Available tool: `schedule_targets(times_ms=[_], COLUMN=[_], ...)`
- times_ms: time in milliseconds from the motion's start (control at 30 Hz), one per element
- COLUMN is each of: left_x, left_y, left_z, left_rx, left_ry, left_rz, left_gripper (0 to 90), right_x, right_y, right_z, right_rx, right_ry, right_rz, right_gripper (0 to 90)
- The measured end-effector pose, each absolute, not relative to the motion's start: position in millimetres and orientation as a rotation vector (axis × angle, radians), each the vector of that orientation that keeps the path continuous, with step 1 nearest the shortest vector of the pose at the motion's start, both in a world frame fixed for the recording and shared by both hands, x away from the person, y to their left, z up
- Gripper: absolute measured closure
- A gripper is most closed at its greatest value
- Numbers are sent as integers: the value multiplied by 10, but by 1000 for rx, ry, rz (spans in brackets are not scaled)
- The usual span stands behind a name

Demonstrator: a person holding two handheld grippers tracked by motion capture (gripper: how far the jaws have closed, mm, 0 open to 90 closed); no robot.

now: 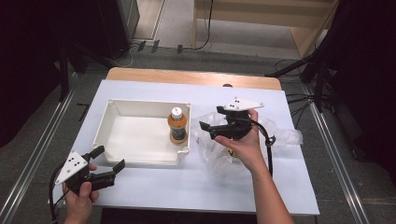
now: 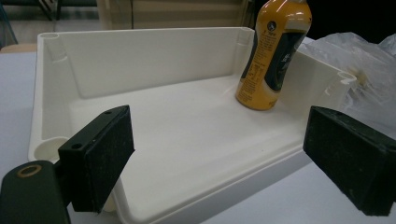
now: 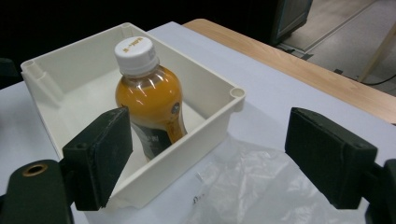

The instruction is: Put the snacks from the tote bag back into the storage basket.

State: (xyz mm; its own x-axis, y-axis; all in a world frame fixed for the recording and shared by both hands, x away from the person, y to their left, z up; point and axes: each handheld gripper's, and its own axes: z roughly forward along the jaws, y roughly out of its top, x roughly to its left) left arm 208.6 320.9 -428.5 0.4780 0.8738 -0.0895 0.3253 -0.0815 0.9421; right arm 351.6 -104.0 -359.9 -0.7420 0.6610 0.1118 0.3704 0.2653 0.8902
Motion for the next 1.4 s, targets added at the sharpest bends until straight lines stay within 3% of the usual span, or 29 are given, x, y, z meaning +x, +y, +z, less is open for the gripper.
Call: schedule_targets(times_ms=[1400], left_x=[2073], left_y=[3230], left_z=[-4275], left_rx=[1643], left_ry=[1062], left_rz=[652], left_gripper=[86], right_x=[2957], right_y=[-2225], right_z=[-4126], right_rx=[1114], right_ry=[2086], right_rz=[1499], right_gripper=[147])
